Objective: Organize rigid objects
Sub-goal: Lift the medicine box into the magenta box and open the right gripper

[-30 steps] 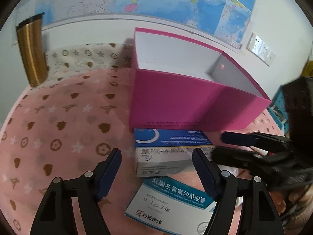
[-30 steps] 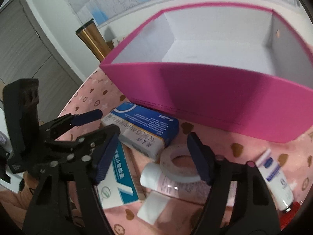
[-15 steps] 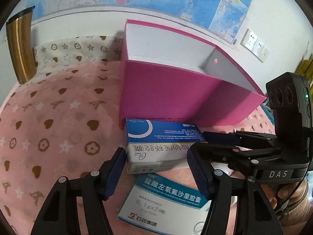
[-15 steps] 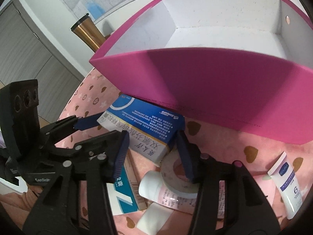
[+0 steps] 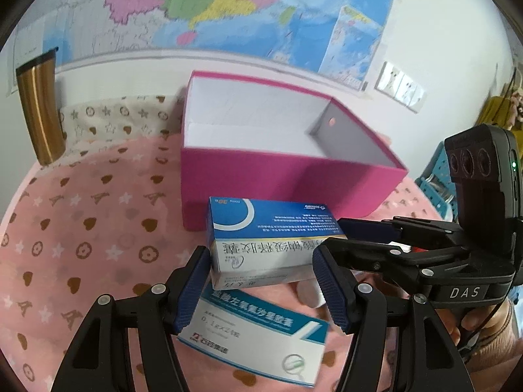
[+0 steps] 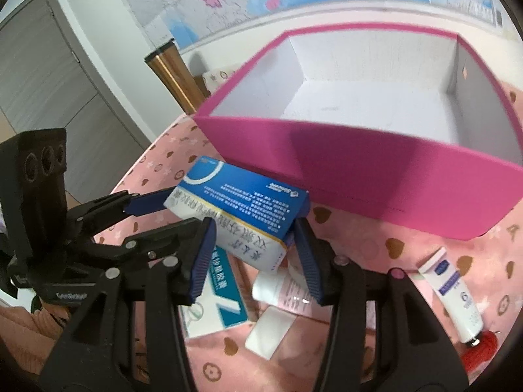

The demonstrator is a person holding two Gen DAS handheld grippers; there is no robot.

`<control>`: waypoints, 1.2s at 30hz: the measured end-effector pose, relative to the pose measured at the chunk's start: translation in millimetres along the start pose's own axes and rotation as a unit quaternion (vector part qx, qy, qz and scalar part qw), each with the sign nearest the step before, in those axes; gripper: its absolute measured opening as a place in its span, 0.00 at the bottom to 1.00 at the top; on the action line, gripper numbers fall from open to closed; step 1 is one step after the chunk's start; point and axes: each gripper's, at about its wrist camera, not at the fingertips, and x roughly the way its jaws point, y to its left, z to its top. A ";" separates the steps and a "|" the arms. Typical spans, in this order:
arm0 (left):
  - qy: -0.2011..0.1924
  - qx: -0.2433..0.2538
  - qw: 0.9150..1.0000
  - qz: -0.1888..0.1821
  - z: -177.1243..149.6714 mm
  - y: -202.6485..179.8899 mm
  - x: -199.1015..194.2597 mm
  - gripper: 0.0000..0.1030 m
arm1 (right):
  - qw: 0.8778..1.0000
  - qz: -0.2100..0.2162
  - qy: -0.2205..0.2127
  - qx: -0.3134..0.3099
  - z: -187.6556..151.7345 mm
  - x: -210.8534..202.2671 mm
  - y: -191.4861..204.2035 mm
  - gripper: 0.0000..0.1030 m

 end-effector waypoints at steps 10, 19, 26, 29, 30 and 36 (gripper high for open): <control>-0.062 0.046 0.997 -0.013 31.8 -25.1 -33.8 0.65 | 0.996 -0.025 -0.064 -0.047 23.2 -48.1 20.2 0.51; -0.068 0.053 0.996 -0.011 73.7 -17.9 -10.6 0.65 | 0.992 -0.041 -0.098 -0.065 59.8 -50.9 8.8 0.51; -0.048 0.041 0.998 -0.009 90.5 -0.3 20.8 0.65 | 0.995 -0.026 -0.086 -0.033 83.2 -25.0 -20.3 0.51; -0.033 0.032 0.999 -0.006 92.5 8.1 35.8 0.65 | 0.997 -0.024 -0.075 -0.021 88.2 -10.5 -30.7 0.50; -0.028 0.031 0.999 -0.004 92.5 10.8 40.4 0.65 | 0.997 -0.023 -0.071 -0.019 89.4 -6.1 -33.5 0.50; -0.019 0.033 0.999 0.018 92.1 19.4 51.9 0.65 | 0.999 -0.013 -0.043 -0.005 93.5 21.1 -46.3 0.50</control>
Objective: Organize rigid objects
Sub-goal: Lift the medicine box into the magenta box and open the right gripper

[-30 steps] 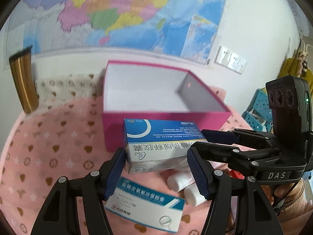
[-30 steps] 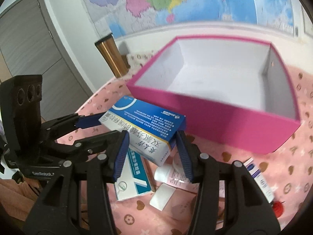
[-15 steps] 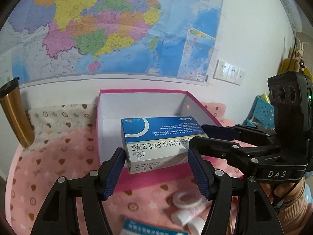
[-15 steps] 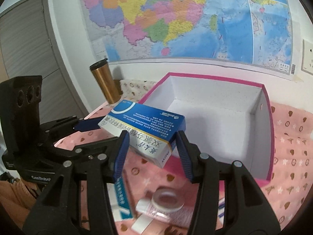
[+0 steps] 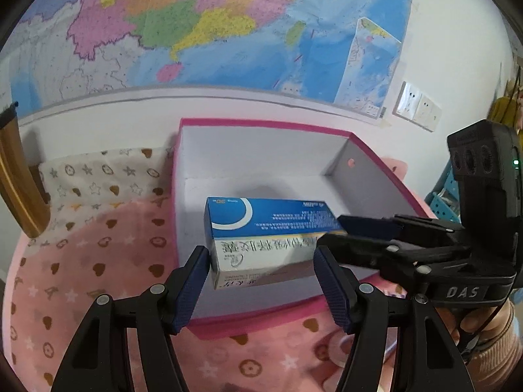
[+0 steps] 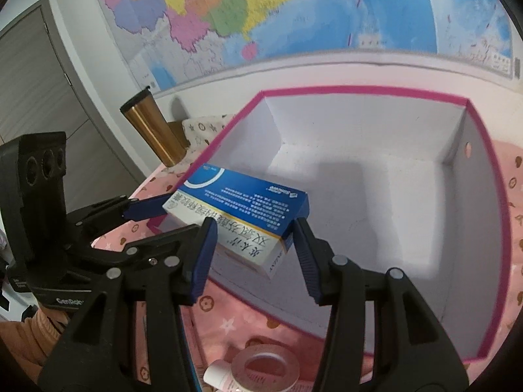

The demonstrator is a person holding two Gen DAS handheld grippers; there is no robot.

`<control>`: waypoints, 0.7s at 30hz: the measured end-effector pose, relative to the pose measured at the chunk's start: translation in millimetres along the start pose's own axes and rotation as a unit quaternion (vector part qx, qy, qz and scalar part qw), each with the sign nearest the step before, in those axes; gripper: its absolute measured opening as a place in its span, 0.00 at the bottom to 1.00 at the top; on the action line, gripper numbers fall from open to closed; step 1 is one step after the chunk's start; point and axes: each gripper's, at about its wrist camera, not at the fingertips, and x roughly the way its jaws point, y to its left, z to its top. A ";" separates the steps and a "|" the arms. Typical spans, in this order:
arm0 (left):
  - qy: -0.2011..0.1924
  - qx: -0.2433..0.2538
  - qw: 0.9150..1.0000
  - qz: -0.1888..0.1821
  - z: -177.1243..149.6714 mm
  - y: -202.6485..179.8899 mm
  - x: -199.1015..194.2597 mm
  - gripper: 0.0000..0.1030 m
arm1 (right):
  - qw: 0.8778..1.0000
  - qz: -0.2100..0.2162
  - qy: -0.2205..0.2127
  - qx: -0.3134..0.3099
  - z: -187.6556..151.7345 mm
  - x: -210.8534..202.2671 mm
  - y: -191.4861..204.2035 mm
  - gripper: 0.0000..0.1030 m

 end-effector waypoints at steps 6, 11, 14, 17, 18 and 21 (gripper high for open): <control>-0.004 0.001 1.000 0.026 0.7 -0.3 -3.1 0.65 | 1.000 -0.001 0.018 0.000 -3.7 12.6 -0.7 0.50; -0.035 0.010 0.998 0.048 -2.5 -8.3 -23.6 0.65 | 1.000 -0.001 0.012 -0.005 -8.4 0.9 3.6 0.50; -0.054 0.024 0.998 0.037 -9.5 -17.4 -42.4 0.70 | 1.000 0.006 -0.010 -0.013 -15.1 -25.5 9.5 0.50; -0.062 0.036 0.997 0.007 -20.9 -30.3 -56.4 0.73 | 0.999 0.008 -0.031 -0.021 -27.1 -60.2 15.1 0.51; -0.062 0.042 0.997 -0.003 -25.9 -35.0 -59.2 0.73 | 0.999 0.008 -0.034 -0.021 -30.3 -67.8 15.9 0.51; -0.050 0.057 0.997 -0.033 -42.1 -50.9 -62.6 0.73 | 0.999 0.003 -0.041 -0.018 -49.4 -95.8 15.7 0.51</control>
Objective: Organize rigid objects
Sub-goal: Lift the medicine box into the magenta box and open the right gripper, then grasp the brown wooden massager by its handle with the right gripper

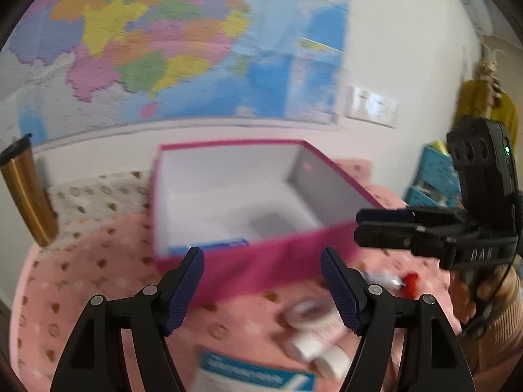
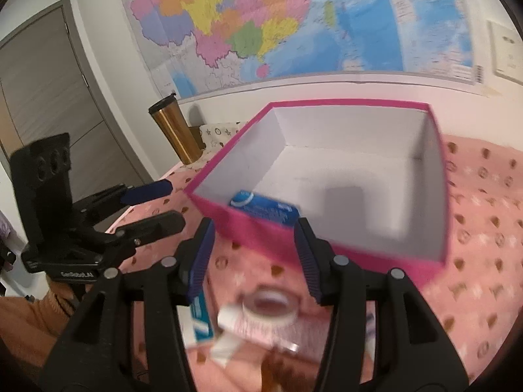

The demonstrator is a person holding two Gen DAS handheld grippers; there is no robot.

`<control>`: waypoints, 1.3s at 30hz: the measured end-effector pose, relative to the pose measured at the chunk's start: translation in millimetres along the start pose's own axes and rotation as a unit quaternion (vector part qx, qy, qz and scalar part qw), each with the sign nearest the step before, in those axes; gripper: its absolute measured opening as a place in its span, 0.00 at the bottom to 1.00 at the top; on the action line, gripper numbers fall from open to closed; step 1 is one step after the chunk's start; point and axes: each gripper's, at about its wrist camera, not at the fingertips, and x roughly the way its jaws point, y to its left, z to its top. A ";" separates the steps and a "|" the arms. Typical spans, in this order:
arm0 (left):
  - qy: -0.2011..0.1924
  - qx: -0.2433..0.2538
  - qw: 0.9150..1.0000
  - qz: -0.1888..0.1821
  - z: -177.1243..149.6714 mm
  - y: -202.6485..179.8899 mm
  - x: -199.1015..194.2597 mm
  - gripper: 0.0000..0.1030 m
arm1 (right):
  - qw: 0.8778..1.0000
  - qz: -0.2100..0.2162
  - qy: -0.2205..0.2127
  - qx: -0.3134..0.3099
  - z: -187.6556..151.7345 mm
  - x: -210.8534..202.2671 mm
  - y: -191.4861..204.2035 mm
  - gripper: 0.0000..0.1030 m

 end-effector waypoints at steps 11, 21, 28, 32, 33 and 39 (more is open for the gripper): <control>0.061 0.017 0.995 -0.079 -54.0 -49.4 7.3 0.73 | 0.996 -0.025 0.066 0.050 -100.0 -38.8 -5.7 0.51; 0.095 0.016 0.992 -0.087 -81.6 -59.9 8.3 0.73 | 0.989 -0.012 0.123 0.082 -142.6 -19.6 -4.5 0.51; 0.116 0.024 0.988 -0.098 -95.5 -66.0 10.7 0.73 | 0.986 -0.001 0.127 0.103 -148.8 -10.3 -7.2 0.45; 0.123 0.026 0.986 -0.107 -99.3 -67.8 11.3 0.73 | 0.983 0.006 0.127 0.131 -152.2 -5.3 -14.8 0.31; 0.125 0.027 0.986 -0.110 -100.1 -68.0 11.1 0.73 | 0.982 0.008 0.125 0.139 -153.1 -5.8 -18.3 0.26; 0.131 0.031 0.982 -0.131 -103.0 -73.4 10.7 0.73 | 0.982 0.017 0.112 0.154 -156.2 -15.0 -20.5 0.16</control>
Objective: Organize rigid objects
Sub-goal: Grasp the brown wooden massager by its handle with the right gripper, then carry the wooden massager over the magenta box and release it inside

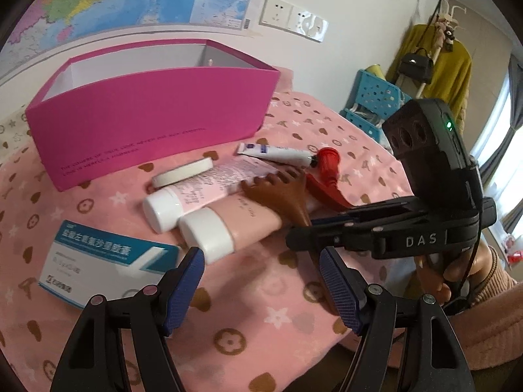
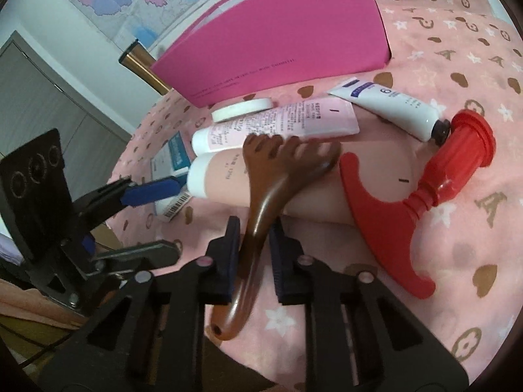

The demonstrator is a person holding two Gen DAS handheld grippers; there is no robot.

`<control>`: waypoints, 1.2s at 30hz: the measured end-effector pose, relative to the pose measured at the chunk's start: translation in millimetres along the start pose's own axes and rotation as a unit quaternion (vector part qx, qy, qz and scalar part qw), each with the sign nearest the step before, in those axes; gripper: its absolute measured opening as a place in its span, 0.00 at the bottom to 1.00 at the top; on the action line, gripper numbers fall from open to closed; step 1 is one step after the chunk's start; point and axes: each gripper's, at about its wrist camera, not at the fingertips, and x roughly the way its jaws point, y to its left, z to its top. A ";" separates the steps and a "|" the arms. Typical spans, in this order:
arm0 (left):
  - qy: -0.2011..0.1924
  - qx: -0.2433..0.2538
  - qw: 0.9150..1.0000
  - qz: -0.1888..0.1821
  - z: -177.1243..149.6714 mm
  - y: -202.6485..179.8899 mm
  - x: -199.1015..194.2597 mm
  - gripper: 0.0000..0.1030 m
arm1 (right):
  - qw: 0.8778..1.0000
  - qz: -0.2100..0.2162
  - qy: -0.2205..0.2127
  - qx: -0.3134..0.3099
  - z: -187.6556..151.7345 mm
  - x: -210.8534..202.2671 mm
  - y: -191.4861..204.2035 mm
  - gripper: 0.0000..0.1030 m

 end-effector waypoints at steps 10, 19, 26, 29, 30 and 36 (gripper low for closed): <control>-0.001 0.000 0.998 -0.067 12.0 -10.8 9.5 0.71 | 0.999 0.029 -0.043 -0.015 11.1 -23.1 11.3 0.12; -0.024 0.017 0.998 -0.050 35.4 -13.4 9.1 0.51 | 0.996 0.045 -0.070 -0.025 32.2 -33.6 22.1 0.12; -0.058 0.038 0.997 -0.018 71.8 -9.4 -3.0 0.34 | 0.991 0.051 -0.110 -0.057 72.6 -53.2 36.7 0.12; -0.078 0.048 0.996 -0.005 94.0 -6.8 -8.7 0.33 | 0.988 0.055 -0.129 -0.071 94.5 -62.2 42.4 0.12; -0.083 0.051 0.995 -0.002 101.9 -6.1 -9.5 0.33 | 0.987 0.055 -0.131 -0.075 101.2 -64.4 43.1 0.12; -0.104 0.053 0.993 0.023 149.8 6.9 -10.3 0.33 | 0.979 0.066 -0.172 -0.089 152.0 -75.4 44.1 0.12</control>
